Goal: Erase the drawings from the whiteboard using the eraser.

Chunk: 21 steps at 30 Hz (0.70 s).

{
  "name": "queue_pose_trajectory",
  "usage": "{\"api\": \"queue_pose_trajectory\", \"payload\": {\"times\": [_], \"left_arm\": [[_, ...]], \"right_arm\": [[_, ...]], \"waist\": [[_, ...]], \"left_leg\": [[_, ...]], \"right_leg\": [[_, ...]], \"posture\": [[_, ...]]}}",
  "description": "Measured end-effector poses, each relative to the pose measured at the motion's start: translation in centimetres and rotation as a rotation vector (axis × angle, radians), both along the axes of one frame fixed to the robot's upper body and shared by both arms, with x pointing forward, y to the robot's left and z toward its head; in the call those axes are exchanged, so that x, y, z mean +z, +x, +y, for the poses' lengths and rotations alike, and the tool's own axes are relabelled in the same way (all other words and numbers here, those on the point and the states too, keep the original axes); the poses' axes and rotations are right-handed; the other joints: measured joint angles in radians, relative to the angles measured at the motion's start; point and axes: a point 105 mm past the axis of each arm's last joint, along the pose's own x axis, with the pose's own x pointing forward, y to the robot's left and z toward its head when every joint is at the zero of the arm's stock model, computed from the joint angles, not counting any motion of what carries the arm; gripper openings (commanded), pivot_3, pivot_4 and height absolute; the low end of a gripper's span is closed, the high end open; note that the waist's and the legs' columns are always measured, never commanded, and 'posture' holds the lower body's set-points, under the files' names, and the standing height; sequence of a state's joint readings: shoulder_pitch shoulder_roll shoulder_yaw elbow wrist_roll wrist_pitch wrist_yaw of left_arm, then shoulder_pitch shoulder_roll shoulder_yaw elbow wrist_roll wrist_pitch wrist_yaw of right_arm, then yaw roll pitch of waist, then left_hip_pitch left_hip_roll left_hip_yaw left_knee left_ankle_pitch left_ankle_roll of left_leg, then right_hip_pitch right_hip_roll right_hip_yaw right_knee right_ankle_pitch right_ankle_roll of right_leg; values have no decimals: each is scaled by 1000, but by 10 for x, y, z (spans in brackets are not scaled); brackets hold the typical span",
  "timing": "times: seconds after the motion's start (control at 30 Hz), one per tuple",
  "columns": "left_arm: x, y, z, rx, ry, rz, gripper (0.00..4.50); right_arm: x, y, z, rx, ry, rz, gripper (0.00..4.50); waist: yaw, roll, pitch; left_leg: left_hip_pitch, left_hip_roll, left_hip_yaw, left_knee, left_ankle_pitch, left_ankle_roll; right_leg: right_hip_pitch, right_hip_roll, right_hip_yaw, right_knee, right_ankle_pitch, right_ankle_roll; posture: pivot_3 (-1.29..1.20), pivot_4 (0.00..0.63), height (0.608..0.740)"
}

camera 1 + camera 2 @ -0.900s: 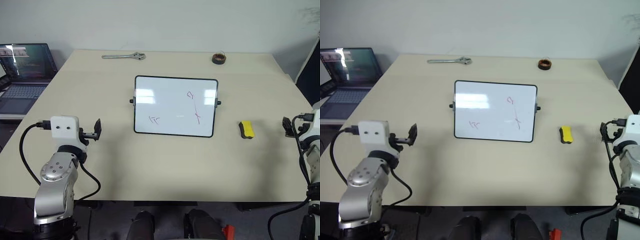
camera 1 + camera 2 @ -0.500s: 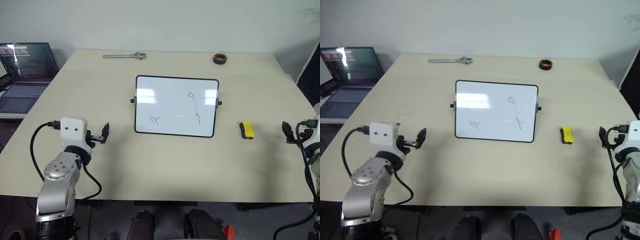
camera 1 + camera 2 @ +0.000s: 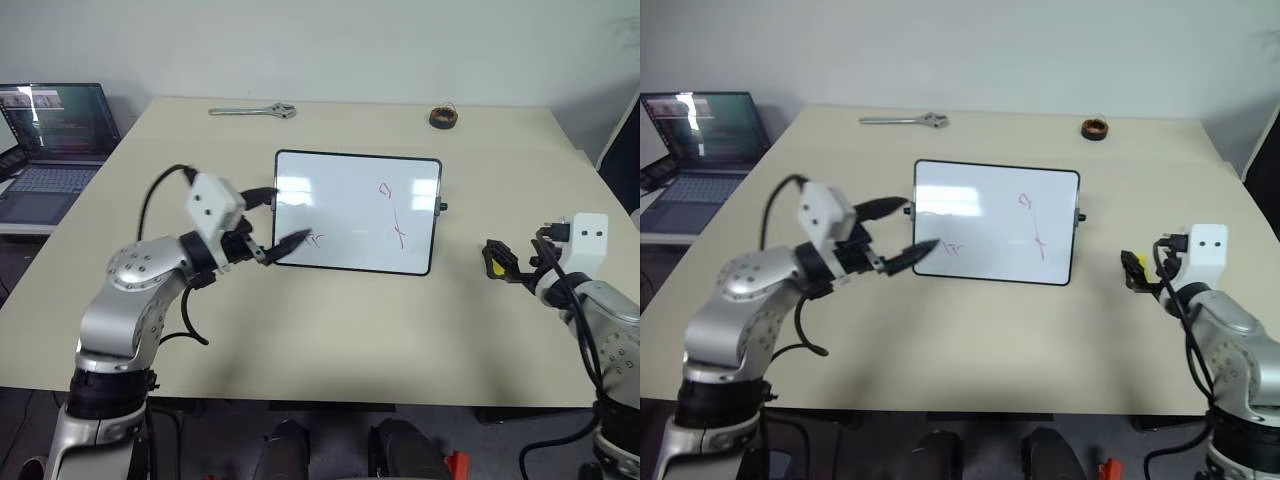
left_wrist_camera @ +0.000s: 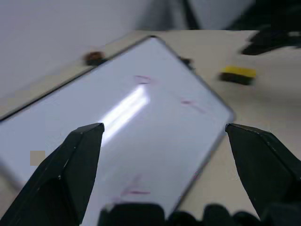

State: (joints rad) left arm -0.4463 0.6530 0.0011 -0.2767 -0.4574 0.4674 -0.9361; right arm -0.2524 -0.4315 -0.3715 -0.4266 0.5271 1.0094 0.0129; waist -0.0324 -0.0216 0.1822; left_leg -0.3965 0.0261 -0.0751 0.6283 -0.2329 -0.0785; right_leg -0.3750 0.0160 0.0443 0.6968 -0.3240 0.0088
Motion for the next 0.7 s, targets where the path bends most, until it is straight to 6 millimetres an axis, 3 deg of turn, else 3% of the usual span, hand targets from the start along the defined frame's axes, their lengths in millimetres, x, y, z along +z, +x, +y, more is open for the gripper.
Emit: {"api": "queue_pose_trajectory", "payload": {"times": [0.1, 0.23, 0.7], "left_arm": [[-10, -12, -21, -179, 48, 67, 4500], [-13, -16, -24, -286, 86, 107, 4500], [-26, -6, -13, -245, 109, 128, 4500]], "right_arm": [[-8, 6, 1, -38, -21, 30, 4486], [-16, 17, 4, -69, -50, 30, 4486], [-39, 35, 3, -108, -91, 40, 4486]], "waist": [[-2, 0, 0], [-9, 0, 0], [-9, 1, 0]], "left_leg": [[-1, 1, 0, 0, 0, 0], [-1, 1, 0, 0, 0, 0], [-3, 1, 1, 0, 0, 0]], "right_leg": [[-2, 1, 0, 0, 0, 0], [-3, 2, 1, 1, 0, 0], [-5, 1, 1, 1, 0, 0]], "posture": [[0, 150, 740], [0, 150, 740], [0, 150, 740]]}}
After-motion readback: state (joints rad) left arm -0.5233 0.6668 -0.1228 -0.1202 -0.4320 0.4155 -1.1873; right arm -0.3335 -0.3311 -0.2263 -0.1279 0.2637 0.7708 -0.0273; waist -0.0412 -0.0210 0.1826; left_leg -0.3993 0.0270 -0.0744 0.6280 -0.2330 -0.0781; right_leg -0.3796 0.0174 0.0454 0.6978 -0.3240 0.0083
